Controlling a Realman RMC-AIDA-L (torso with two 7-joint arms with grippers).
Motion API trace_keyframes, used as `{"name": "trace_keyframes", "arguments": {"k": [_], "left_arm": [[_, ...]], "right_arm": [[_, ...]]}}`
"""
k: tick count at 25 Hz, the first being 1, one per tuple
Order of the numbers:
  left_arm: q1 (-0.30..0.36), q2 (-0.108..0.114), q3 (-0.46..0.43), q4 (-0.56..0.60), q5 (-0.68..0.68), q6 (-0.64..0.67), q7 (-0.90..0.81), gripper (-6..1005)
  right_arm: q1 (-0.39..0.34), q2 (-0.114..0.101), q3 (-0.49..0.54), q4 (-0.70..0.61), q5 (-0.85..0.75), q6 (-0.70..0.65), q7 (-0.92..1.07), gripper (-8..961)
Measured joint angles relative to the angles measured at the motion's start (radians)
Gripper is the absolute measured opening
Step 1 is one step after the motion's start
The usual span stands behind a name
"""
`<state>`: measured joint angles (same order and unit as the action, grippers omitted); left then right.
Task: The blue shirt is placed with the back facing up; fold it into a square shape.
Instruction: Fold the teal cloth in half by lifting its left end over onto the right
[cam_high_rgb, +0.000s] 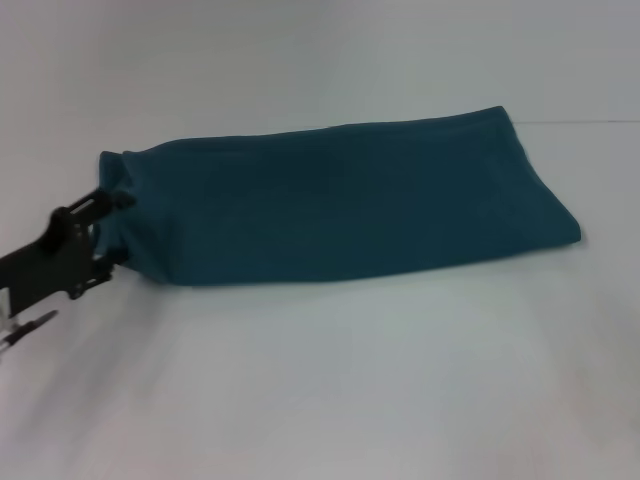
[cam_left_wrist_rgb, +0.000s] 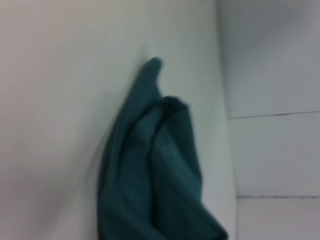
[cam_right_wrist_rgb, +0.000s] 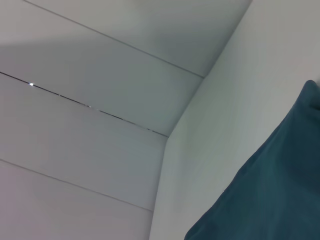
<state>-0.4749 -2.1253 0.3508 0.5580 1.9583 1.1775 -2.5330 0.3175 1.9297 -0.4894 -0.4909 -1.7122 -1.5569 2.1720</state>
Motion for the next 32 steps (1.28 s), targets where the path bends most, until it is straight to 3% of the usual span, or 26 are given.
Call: {"name": "trace_keyframes", "arguments": {"k": [5,15,27,32], "left_arm": [[0.043,-0.004,-0.001,0.035,0.017,-0.004,-0.029,837],[0.045,-0.005,0.005,0.023,0.069,-0.072,-0.033,836],[-0.046,0.002,0.046,-0.046,0.09,-0.164,-0.023,836],[-0.052,0.002,0.046,-0.046,0.087,-0.163,-0.029,835]], "right_arm": [[0.005,0.0,0.0,0.0,0.0,0.004,0.0,776],[0.009,-0.003,0.0,0.0,-0.001,0.008,0.002,773],[0.001,-0.003,0.006,0.0,0.0,0.008,0.001,769],[0.0,-0.003,0.013,0.0,-0.001,0.009,0.0,768]]}}
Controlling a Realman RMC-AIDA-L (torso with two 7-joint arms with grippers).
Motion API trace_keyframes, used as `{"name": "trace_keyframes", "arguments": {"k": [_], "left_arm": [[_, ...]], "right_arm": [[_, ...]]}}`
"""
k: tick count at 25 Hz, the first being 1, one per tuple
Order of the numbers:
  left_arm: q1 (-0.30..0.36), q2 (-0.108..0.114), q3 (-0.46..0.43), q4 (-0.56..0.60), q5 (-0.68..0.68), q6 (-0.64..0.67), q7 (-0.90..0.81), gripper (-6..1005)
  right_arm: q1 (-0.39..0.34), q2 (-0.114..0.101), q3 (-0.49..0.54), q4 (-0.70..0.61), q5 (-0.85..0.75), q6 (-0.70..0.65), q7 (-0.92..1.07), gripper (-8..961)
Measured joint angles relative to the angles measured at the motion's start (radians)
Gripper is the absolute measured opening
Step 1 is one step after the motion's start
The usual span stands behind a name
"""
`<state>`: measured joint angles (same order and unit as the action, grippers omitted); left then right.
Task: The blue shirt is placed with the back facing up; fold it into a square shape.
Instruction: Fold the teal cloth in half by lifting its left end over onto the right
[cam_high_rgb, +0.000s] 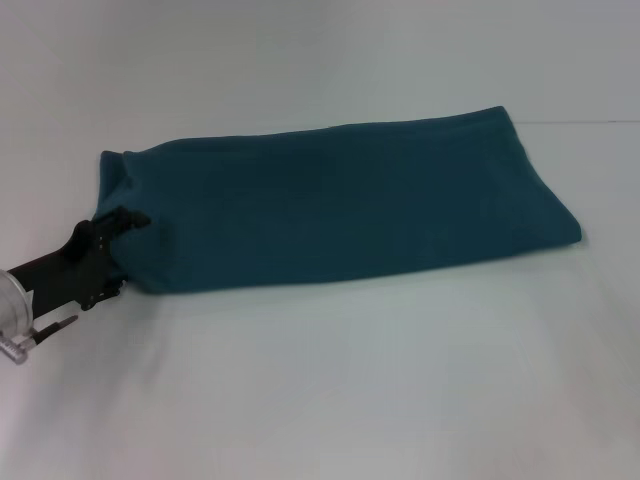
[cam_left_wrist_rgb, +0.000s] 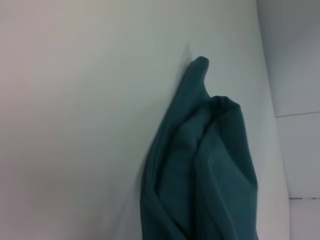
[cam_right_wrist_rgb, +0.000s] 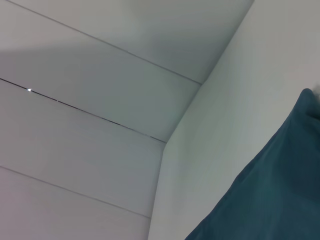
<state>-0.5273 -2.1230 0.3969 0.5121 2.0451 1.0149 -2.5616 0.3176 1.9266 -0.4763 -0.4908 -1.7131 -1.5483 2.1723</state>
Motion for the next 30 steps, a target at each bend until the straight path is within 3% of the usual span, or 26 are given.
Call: {"name": "trace_keyframes", "arguments": {"k": [11,21,26,30], "left_arm": [[0.015,0.001,-0.009,0.01,-0.005,0.04,0.001,716],[0.015,0.002,-0.01,0.01,-0.006,0.039,0.004,247],[0.018,0.009,-0.012,0.016,-0.007,0.07,0.019,128],[0.04,0.032,-0.011,0.049,0.0,0.143,0.068,33]], "right_arm": [[0.0,0.0,0.008,0.0,0.0,-0.001,0.0,764],[0.0,0.0,0.009,0.0,0.0,-0.001,0.0,761],[-0.002,0.0,0.009,0.0,0.0,-0.003,0.0,760],[-0.002,0.0,0.013,0.0,0.0,-0.004,0.003,758]]}}
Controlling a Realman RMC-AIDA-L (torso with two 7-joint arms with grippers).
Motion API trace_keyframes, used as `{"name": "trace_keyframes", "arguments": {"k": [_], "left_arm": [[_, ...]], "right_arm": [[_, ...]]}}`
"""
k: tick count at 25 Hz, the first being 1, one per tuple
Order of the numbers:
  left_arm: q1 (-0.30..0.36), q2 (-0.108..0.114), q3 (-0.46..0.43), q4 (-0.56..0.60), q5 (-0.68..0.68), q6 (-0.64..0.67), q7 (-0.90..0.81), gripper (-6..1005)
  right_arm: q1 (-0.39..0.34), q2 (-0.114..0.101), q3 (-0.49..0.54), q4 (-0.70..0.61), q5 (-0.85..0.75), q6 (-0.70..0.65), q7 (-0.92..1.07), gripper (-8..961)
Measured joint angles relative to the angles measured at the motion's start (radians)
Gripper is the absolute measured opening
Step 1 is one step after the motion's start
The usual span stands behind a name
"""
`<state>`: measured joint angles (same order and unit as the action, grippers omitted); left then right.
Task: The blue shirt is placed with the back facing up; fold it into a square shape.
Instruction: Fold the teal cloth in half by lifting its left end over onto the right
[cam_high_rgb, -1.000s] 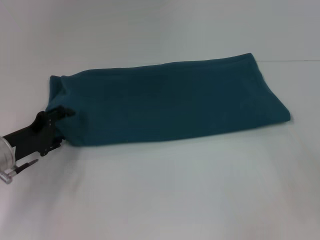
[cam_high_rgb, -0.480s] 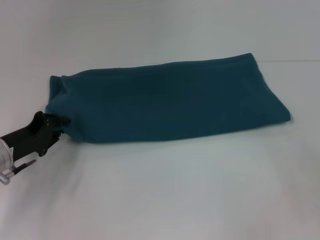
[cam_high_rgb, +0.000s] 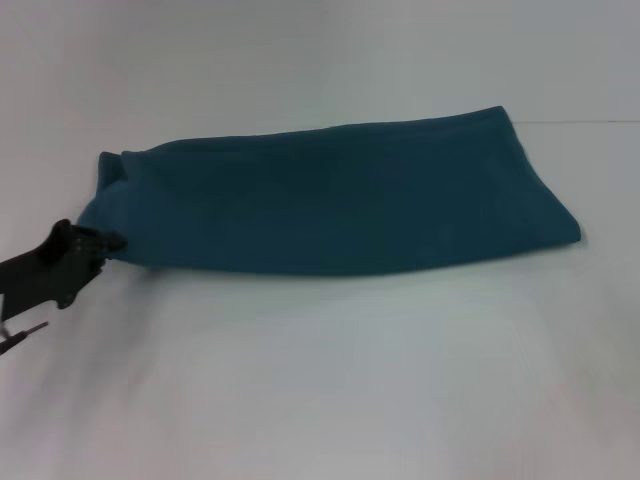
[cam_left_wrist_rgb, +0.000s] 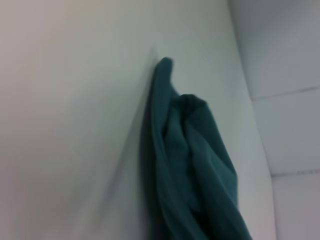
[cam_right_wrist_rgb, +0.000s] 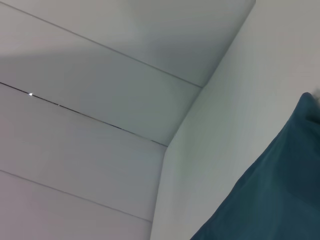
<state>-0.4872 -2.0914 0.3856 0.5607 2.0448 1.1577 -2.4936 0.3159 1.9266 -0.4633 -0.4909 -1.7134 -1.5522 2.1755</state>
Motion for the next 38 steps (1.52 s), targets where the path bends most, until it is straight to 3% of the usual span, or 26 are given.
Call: {"name": "trace_keyframes", "arguments": {"k": [4,10,19,30,34,38], "left_arm": [[0.041,0.02,-0.005,0.07,0.034,0.045,0.078,30],[0.084,0.026,-0.021,0.13,0.055,0.033,0.142,30],[0.084,0.038,-0.095,0.145,0.144,-0.007,0.154,30],[0.022,0.04,-0.088,0.146,-0.027,0.188,0.201,29],[-0.035,0.042,-0.081,0.142,-0.048,0.242,0.193,29],[-0.105,0.029,-0.058,0.134,-0.049,0.264,0.18,30]], "right_arm": [[0.0,-0.004,0.0,0.0,0.0,0.002,0.004,757],[0.0,-0.008,0.0,0.001,0.0,-0.004,0.009,755],[0.005,-0.005,-0.001,0.014,0.0,0.005,0.013,752],[0.013,-0.006,-0.003,0.015,0.0,0.007,0.009,749],[0.016,-0.006,-0.008,0.015,0.0,0.009,0.008,748],[0.02,-0.005,-0.009,0.015,0.0,0.011,0.007,746]]}}
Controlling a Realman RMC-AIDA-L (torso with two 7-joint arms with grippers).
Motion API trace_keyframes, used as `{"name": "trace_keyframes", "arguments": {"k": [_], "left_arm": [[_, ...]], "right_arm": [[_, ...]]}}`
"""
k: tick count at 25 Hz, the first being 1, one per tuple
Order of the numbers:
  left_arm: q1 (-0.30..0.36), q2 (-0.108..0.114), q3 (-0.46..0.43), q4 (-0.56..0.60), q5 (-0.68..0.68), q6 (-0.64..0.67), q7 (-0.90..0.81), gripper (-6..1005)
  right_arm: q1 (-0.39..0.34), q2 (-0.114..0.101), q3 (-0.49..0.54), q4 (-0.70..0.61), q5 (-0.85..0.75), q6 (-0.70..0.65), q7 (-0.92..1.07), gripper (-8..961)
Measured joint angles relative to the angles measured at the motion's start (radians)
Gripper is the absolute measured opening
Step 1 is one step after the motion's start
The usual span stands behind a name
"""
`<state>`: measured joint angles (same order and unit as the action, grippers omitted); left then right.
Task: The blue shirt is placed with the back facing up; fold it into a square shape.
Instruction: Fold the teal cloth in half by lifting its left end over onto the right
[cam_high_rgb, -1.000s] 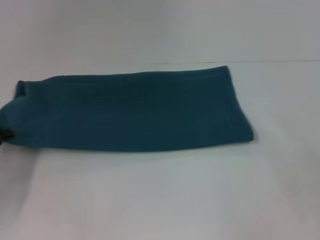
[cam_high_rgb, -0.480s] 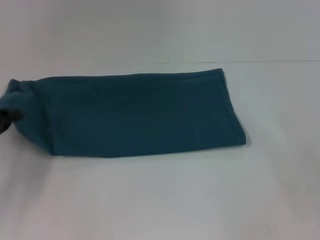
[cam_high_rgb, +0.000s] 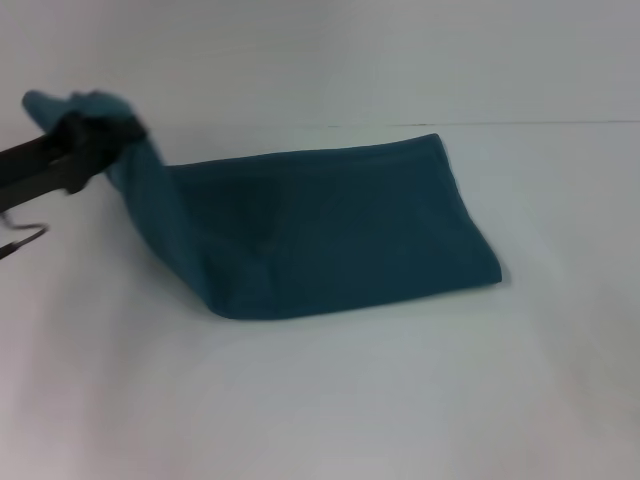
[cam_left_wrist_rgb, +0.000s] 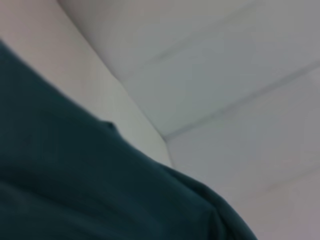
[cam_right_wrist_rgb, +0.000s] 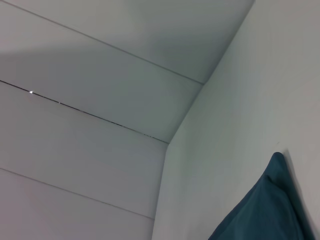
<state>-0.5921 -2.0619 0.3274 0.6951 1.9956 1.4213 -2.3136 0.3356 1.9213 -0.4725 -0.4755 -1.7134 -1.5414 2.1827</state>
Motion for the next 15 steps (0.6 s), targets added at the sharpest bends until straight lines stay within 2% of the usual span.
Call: {"name": "trace_keyframes", "arguments": {"k": [4,10,15], "left_arm": [[-0.066,-0.031,0.06,-0.007,-0.001,-0.013,-0.003,30],[-0.159,-0.101,0.16,-0.041,-0.006,-0.101,0.007,29],[-0.257,-0.105,0.298,-0.183,-0.079,-0.245,0.064,29]], "right_arm": [[0.004,0.002,-0.001,0.0,0.0,0.002,-0.002,745],[0.01,0.005,-0.006,0.0,-0.012,0.017,0.0,743],[0.017,0.006,-0.006,0.0,-0.029,0.02,0.004,742]]}}
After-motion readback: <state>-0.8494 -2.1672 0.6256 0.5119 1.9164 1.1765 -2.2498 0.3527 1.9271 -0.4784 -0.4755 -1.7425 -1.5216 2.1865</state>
